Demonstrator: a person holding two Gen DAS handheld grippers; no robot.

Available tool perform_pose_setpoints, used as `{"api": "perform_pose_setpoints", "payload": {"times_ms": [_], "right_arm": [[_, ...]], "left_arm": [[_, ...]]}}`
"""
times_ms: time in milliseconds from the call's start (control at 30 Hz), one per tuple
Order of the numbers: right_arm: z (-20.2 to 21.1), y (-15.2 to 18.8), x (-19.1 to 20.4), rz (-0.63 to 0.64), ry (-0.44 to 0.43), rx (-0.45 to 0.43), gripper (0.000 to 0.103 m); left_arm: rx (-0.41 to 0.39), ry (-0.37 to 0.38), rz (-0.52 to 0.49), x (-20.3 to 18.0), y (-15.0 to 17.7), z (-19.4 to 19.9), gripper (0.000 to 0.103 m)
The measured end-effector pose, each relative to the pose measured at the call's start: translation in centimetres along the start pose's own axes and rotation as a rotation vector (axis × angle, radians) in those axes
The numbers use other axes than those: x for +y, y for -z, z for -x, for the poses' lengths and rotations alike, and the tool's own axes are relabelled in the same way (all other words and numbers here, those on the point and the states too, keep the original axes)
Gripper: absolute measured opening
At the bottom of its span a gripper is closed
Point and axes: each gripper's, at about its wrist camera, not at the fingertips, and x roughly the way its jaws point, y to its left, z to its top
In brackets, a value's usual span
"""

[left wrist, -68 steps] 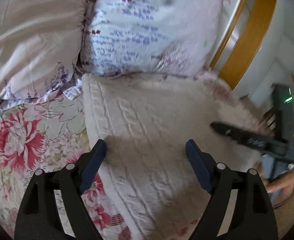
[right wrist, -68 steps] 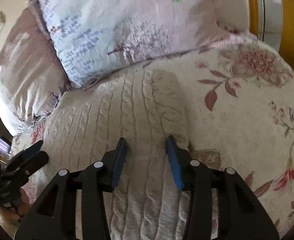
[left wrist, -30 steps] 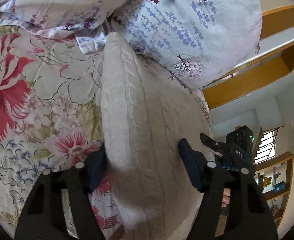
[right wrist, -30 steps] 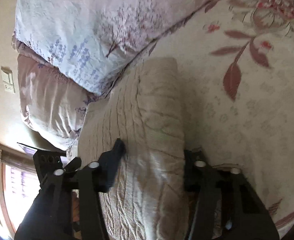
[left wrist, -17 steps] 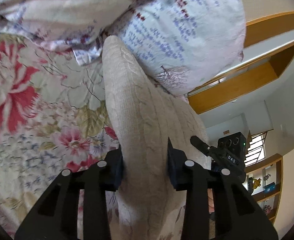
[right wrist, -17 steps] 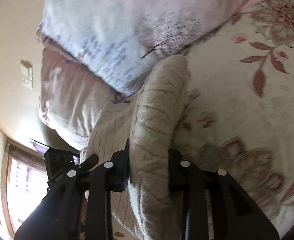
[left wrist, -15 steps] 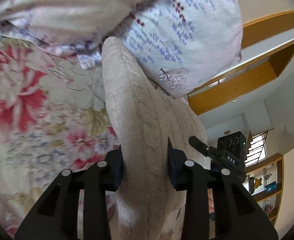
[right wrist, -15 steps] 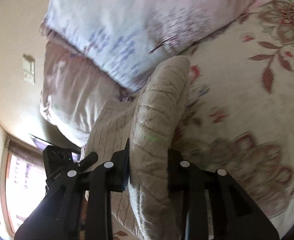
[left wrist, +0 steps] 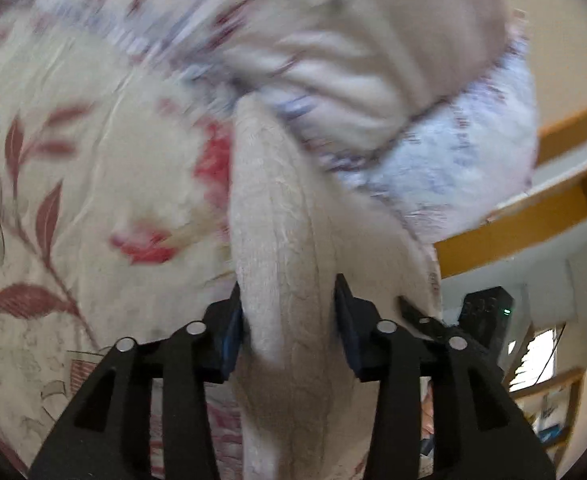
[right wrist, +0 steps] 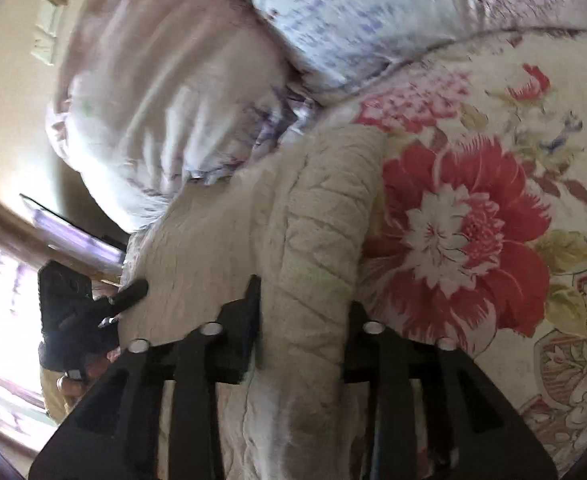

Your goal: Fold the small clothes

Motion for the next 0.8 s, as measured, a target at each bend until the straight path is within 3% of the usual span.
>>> {"api": "perform_pose_setpoints", "payload": {"times_ms": [100, 200, 367, 400, 433, 467, 533, 633, 800], "right_arm": [[0.1, -0.4, -1.0, -0.064, -0.031, 0.042, 0.046], [1.5, -0.7, -1.4, -0.074, -0.028, 0.002, 0.046], [2.9, -2.0, -2.2, -0.112, -0.035, -0.071, 0.046], [2.7, -2.2, -2.3, -0.11, -0.03, -0.069, 0.043], [2.4, -2.3, -2.1, -0.098, -0.025, -0.07, 0.033], [2.3, -2.2, -1.6, -0.068, -0.006, -0.082, 0.022], [2.3, -2.5, -0.2, 0.001, 0.048, -0.136, 0.01], [3.2, -3.0, 1.0, 0.06, 0.144, -0.221, 0.009], [1.2, -3.5, 0.1, 0.03, 0.268, -0.13, 0.01]], "left_arm": [[-0.012, 0.006, -0.002, 0.3, 0.0, 0.3, 0.053], [-0.106, -0.053, -0.084, -0.9, 0.2, 2.6, 0.057], [-0.236, -0.151, -0.343, -5.6, 2.1, 4.9, 0.07], [-0.238, -0.172, -0.411, -6.8, 2.9, 4.8, 0.07], [-0.235, -0.183, -0.443, -7.5, 3.3, 4.3, 0.073], [-0.229, -0.194, -0.474, -8.1, 3.8, 4.0, 0.075], [-0.214, -0.214, -0.507, -8.9, 4.4, 3.1, 0.076], [-0.195, -0.248, -0.52, -8.8, 4.8, 2.2, 0.076], [-0.184, -0.333, -0.537, -8.5, 5.3, 1.1, 0.076]]}}
